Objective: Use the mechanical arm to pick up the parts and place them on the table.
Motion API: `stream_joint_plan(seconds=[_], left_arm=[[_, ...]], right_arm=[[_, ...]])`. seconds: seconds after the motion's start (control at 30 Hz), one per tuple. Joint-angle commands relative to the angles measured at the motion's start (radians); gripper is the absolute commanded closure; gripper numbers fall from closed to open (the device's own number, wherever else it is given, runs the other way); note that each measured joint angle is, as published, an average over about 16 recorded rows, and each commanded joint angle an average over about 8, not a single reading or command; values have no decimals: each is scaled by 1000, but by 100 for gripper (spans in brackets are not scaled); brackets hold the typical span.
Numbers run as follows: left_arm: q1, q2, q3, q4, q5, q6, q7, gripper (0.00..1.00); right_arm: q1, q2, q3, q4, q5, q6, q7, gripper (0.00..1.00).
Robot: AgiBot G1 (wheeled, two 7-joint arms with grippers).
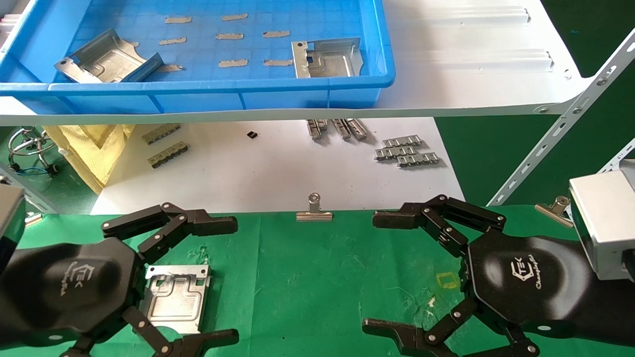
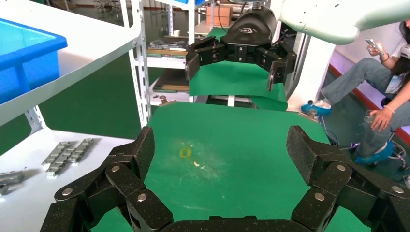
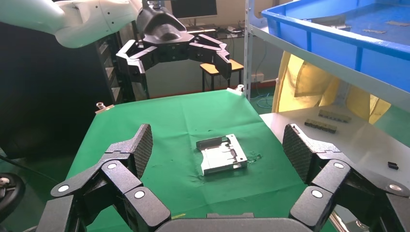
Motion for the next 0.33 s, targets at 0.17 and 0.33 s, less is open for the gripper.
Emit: stream_joint_plan(seconds=[0.17,0.33], left_arm=[[-5,2,5,13,2,1,4,0],[-7,3,7,17,3,1,6,0]], right_arm=[[0,0,0,0,0,0,0,0],[0,0,0,0,0,0,0,0]])
